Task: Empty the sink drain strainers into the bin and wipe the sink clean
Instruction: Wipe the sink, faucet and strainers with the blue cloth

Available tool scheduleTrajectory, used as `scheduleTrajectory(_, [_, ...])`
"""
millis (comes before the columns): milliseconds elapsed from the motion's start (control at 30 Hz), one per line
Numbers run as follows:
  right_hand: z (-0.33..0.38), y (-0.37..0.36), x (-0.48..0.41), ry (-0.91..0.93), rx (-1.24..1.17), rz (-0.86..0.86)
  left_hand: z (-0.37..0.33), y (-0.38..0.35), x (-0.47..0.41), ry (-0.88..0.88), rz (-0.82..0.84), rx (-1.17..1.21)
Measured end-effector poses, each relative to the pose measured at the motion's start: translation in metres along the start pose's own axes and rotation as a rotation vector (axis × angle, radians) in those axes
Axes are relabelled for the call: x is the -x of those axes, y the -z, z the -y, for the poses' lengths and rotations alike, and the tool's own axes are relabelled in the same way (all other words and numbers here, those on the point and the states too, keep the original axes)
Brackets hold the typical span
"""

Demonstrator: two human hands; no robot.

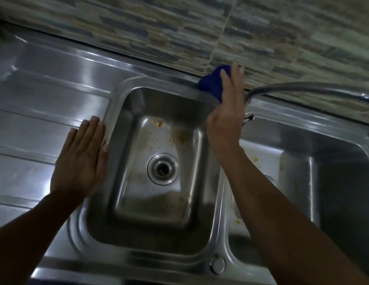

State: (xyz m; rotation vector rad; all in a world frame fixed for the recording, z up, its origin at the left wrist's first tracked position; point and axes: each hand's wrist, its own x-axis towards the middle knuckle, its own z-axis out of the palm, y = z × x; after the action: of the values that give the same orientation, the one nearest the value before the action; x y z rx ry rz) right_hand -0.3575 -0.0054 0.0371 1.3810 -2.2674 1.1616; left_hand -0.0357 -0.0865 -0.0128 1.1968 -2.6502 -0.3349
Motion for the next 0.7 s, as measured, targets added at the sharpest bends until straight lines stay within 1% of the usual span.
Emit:
scheduleTrajectory(100, [-0.014, -0.033, 0.002, -0.046, 0.199, 0.289, 0.001, 0.001, -0.001, 0.032, 0.051, 0.009])
scheduleTrajectory(133, [-0.018, -0.042, 0.007, -0.052, 0.252, 0.341, 0.001, 0.001, -0.002, 0.036, 0.062, 0.008])
scheduleTrajectory(167, [-0.018, -0.049, 0.011, -0.043, 0.264, 0.353, 0.0, 0.001, -0.002, 0.035, 0.067, 0.005])
scheduleTrajectory(233, [-0.009, -0.062, 0.011, 0.004, 0.2, 0.372, -0.001, 0.001, -0.002, 0.025, 0.058, -0.002])
scheduleTrajectory(333, [0.022, -0.09, 0.001, 0.197, 0.12, 0.566, -0.002, 0.002, -0.001, 0.015, 0.038, 0.004])
scheduleTrajectory(400, [0.044, -0.111, -0.009, 0.292, 0.078, 0.665, -0.003, 0.003, -0.001, 0.013, 0.048, 0.022])
scheduleTrajectory(467, [0.056, -0.121, -0.02, 0.335, 0.038, 0.734, -0.003, 0.004, -0.002, 0.018, 0.054, 0.034])
scheduleTrajectory(533, [0.05, -0.116, -0.027, 0.347, 0.017, 0.812, -0.003, 0.005, -0.001, 0.016, 0.049, 0.048])
scheduleTrajectory(567, [0.042, -0.108, -0.027, 0.339, 0.026, 0.83, -0.003, 0.006, -0.001, 0.011, 0.042, 0.056])
scheduleTrajectory(633, [0.021, -0.081, -0.019, 0.284, 0.083, 0.798, -0.004, 0.007, -0.001, 0.0, 0.034, 0.059])
scheduleTrajectory(700, [-0.001, -0.047, -0.003, 0.16, 0.16, 0.734, -0.004, 0.008, 0.0, 0.0, 0.044, 0.055])
